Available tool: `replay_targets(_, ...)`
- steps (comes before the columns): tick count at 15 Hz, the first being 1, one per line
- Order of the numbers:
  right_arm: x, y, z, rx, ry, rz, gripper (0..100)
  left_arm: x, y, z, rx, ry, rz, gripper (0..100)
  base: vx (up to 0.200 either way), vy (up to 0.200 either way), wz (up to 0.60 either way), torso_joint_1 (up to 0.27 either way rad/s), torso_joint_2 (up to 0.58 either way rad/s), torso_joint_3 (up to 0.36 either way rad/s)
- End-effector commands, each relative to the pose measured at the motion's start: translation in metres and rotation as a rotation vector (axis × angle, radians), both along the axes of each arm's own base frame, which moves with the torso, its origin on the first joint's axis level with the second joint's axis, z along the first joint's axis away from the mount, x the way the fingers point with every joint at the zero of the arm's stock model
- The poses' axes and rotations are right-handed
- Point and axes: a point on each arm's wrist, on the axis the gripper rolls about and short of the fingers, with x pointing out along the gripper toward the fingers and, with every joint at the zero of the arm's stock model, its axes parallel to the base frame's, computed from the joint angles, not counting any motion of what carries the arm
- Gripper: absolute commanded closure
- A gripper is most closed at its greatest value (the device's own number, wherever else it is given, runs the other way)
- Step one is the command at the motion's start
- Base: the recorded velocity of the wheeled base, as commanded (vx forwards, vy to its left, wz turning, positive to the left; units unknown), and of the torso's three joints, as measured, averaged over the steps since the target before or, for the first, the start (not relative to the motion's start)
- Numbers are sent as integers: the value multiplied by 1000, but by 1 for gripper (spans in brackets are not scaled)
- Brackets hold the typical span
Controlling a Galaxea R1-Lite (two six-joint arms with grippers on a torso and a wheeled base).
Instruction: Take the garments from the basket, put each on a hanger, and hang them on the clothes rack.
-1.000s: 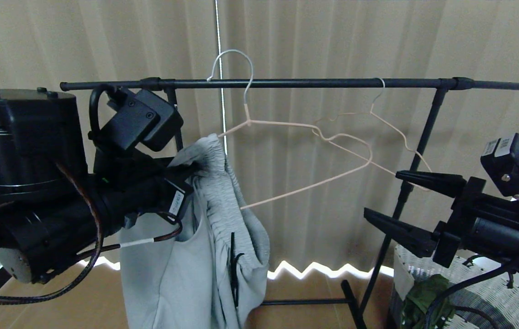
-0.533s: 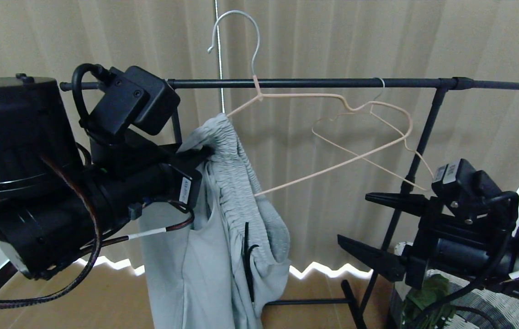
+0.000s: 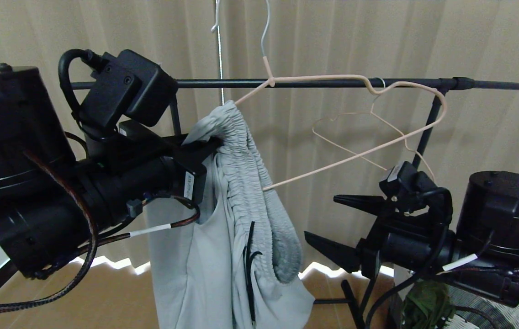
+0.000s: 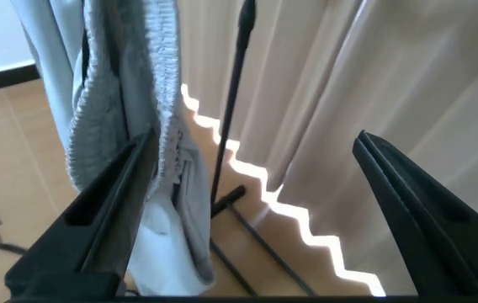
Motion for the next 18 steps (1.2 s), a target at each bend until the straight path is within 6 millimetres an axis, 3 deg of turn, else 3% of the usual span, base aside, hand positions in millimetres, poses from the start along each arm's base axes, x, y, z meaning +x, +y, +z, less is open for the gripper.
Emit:
replay_targets(1,4,6,-9,-20,26,2,0,-1,-1,0,-1,0,-6,100,0,0,0,0,0,0)
replay_targets(16,-6,21,-9,-6,6,71,0,3,1,-2,12,1,6,100,0,0,0,0,0,0)
replay_targets(18,-2,25,-18,-26,32,70,0,-1,-1,1,4,-6,-10,100,0,0,0,0,0,0)
